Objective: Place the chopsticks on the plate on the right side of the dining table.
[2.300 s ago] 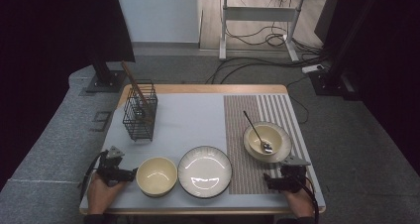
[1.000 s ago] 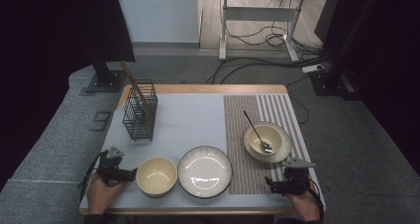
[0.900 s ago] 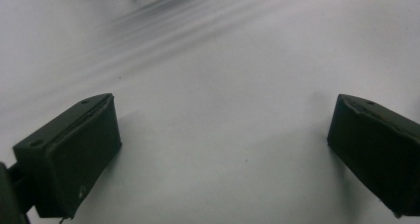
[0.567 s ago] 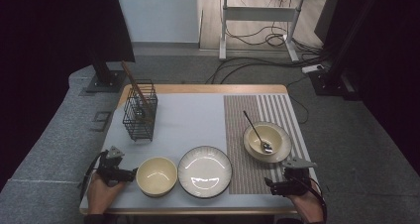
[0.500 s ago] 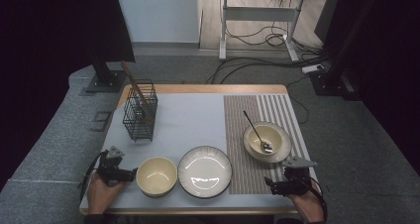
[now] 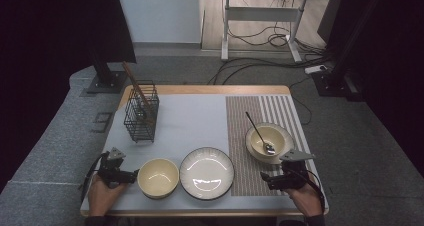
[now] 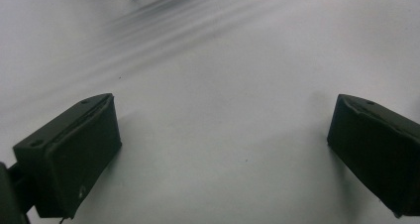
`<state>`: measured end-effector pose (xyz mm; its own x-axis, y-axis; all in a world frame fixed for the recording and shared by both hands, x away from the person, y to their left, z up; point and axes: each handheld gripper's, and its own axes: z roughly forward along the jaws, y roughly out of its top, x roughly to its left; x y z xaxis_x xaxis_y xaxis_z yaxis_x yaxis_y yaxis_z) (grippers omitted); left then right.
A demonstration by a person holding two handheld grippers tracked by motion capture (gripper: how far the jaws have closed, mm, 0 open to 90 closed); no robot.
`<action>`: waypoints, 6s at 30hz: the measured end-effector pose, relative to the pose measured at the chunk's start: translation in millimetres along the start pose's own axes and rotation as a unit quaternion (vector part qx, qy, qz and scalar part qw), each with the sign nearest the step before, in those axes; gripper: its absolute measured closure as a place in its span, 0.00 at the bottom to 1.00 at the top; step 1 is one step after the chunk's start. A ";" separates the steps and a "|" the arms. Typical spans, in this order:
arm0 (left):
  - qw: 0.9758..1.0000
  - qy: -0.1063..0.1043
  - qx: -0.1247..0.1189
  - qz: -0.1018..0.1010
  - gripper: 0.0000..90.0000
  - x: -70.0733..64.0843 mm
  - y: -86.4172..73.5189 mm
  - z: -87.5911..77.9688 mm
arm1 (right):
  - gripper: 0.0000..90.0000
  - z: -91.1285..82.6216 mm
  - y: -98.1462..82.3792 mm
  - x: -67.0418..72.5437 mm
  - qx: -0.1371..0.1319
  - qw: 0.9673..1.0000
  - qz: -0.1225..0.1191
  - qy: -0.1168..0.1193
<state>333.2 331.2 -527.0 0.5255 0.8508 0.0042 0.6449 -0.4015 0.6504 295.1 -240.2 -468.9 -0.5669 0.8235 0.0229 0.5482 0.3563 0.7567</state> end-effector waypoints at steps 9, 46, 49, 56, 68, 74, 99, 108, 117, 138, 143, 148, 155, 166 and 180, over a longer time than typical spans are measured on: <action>1.000 0.000 0.000 0.000 0.00 0.0 0.0 0.0 | 0.00 6.5 19.1 6.0 -0.001 1.000 -0.005 0.014; 1.000 0.000 0.000 0.000 0.00 0.2 0.0 0.1 | 0.00 45.3 90.9 30.5 0.008 0.998 -0.034 0.051; 1.000 0.000 0.000 0.000 0.00 0.1 0.0 0.1 | 0.00 48.8 96.0 32.9 0.004 0.998 -0.035 0.059; 1.000 0.000 0.000 0.000 0.00 0.2 0.0 0.1 | 0.01 56.4 107.9 41.1 -0.009 0.997 -0.045 0.062; 1.000 0.000 0.000 0.000 0.00 0.2 0.0 0.1 | 0.01 71.5 125.0 50.7 0.001 0.995 -0.055 0.082; 1.000 0.000 0.000 0.000 0.00 0.2 0.0 0.0 | 0.01 79.1 133.7 57.5 -0.001 0.994 -0.066 0.090; 1.000 0.000 0.000 0.000 0.00 0.2 0.0 0.1 | 0.14 108.2 170.8 100.5 -0.004 0.991 -0.102 0.089; 1.000 -0.001 0.000 -0.001 0.00 0.2 0.0 0.1 | 0.16 120.1 182.9 116.8 -0.002 0.989 -0.113 0.100; 1.000 -0.001 0.001 0.000 0.00 0.3 0.1 0.0 | 0.18 128.7 195.0 129.5 -0.006 0.987 -0.126 0.104; 1.000 -0.001 0.001 0.000 0.00 0.4 0.1 0.0 | 0.27 146.5 221.9 154.3 -0.037 0.983 -0.125 0.133; 1.000 -0.001 0.001 -0.001 0.00 0.3 0.1 0.0 | 0.30 151.7 227.5 161.7 -0.037 0.981 -0.138 0.128; 1.000 -0.001 0.001 -0.001 0.00 0.3 0.1 0.0 | 0.31 156.6 232.3 165.9 -0.037 0.981 -0.131 0.137; 1.000 -0.001 0.001 -0.001 0.00 0.4 0.1 0.0 | 0.36 162.7 240.5 174.3 -0.039 0.979 -0.130 0.151; 1.000 -0.001 0.001 0.000 0.00 0.4 0.1 0.0 | 0.48 168.4 246.6 182.9 -0.043 0.976 -0.129 0.170; 1.000 -0.001 0.002 -0.001 0.00 0.4 0.2 -0.1 | 0.55 171.5 254.5 187.6 -0.045 0.978 -0.135 0.155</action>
<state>333.5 331.5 -526.7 0.5259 0.8506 0.0016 0.6477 -0.4017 0.6474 433.7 80.7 -384.1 -0.8501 0.5267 0.0011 0.3043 0.4894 0.8172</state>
